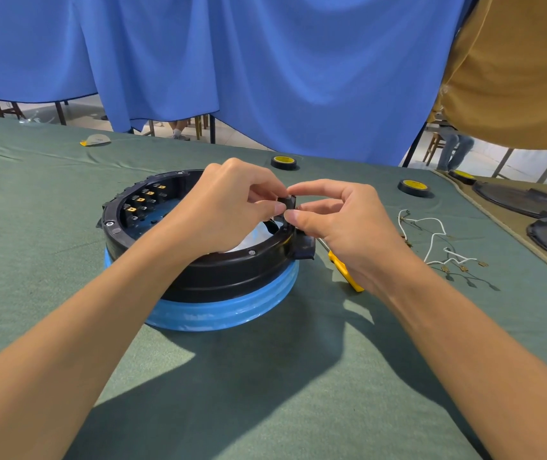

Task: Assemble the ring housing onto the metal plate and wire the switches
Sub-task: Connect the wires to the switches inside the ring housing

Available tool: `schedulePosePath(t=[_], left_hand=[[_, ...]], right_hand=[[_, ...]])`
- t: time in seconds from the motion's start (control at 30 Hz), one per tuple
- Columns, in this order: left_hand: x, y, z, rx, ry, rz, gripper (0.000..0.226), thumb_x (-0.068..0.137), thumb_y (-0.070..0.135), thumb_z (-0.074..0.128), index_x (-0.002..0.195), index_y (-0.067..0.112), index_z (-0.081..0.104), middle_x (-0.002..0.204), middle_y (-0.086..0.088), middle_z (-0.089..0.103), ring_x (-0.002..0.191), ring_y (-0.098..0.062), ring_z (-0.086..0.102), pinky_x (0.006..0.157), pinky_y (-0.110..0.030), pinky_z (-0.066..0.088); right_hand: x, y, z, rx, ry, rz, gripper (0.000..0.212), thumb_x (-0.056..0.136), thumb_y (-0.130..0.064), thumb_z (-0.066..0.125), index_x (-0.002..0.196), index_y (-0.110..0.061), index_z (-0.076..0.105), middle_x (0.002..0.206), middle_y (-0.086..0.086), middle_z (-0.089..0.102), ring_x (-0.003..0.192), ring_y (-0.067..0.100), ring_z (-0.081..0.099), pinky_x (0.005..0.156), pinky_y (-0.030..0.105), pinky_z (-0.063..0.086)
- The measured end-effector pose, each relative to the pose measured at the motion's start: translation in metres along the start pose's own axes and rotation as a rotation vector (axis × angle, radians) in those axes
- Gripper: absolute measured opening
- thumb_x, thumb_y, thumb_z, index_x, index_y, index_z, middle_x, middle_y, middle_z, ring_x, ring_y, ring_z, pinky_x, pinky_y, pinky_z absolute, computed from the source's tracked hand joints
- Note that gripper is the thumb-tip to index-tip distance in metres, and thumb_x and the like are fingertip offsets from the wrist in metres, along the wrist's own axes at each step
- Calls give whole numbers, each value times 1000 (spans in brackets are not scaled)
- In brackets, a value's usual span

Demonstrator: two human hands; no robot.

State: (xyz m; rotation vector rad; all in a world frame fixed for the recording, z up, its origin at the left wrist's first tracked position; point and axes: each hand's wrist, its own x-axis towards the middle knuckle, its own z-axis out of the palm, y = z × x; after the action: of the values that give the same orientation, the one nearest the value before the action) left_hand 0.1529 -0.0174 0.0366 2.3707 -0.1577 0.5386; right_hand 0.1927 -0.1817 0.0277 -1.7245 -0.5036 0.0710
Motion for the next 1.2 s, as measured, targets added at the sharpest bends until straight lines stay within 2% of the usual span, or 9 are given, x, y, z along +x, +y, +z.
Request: schedulePosePath(t=[0.17, 0.3, 0.43, 0.63, 0.73, 0.8, 1.0, 1.13, 1.2], left_hand=[[2, -5, -1, -91, 7, -26, 14, 86, 14, 74, 93, 27, 74, 83, 10, 74, 79, -5, 72, 83, -36, 59], [3, -7, 1, -125, -11, -28, 15, 88, 13, 72, 91, 28, 72, 84, 7, 75, 73, -2, 72, 82, -27, 59], [5, -8, 3, -48, -45, -30, 14, 93, 16, 66, 100, 22, 76, 85, 10, 74, 71, 5, 70, 73, -10, 54], [5, -8, 2, -44, -50, -35, 14, 93, 16, 65, 99, 23, 76, 85, 11, 74, 71, 4, 70, 75, -15, 56], [6, -8, 3, -38, -74, -36, 14, 94, 18, 64, 100, 25, 75, 84, 11, 75, 71, 5, 70, 70, -8, 53], [6, -9, 4, -42, -87, -33, 14, 94, 19, 65, 101, 26, 75, 85, 9, 75, 72, 4, 70, 75, -14, 55], [6, -13, 3, -127, -98, -51, 14, 90, 16, 70, 95, 26, 78, 83, 7, 77, 79, -5, 73, 80, -53, 59], [7, -14, 3, -139, -100, -65, 16, 87, 13, 73, 92, 27, 77, 83, 7, 77, 80, -9, 74, 79, -56, 58], [9, -14, 4, -74, -71, -53, 15, 85, 17, 76, 94, 28, 78, 82, 10, 77, 77, -4, 72, 79, -49, 60]], right_hand=[[1, 2, 4, -24, 38, -35, 30, 76, -2, 78, 96, -25, 73, 72, -2, 74, 71, 16, 72, 78, 39, 60], [3, 4, 4, -27, 45, -5, 26, 79, -8, 77, 98, -25, 73, 71, -3, 74, 67, 10, 71, 70, 31, 57], [4, 5, 6, -36, 10, 50, 19, 85, -13, 73, 103, -17, 73, 74, 10, 71, 69, 16, 63, 77, 37, 57], [5, 2, -2, 30, -66, 103, 14, 91, -14, 65, 103, -14, 73, 74, 7, 68, 68, 15, 61, 70, 23, 57], [8, 3, -2, 76, -59, 128, 10, 93, -13, 63, 95, -14, 73, 69, 4, 67, 66, 14, 61, 65, 20, 55], [10, 5, -4, 75, -64, 130, 10, 92, -12, 64, 92, -15, 74, 69, 4, 68, 65, 14, 62, 65, 21, 55], [15, 6, -5, 72, -74, 160, 12, 92, -13, 63, 91, -19, 74, 67, 1, 71, 61, 11, 66, 61, 20, 55], [21, 1, -8, 55, -68, 241, 26, 92, -40, 63, 94, -15, 70, 68, 4, 72, 60, 14, 68, 54, 20, 53], [25, 1, -10, -8, -38, 241, 30, 93, -41, 61, 95, -11, 67, 64, 4, 71, 57, 14, 67, 53, 21, 54]])
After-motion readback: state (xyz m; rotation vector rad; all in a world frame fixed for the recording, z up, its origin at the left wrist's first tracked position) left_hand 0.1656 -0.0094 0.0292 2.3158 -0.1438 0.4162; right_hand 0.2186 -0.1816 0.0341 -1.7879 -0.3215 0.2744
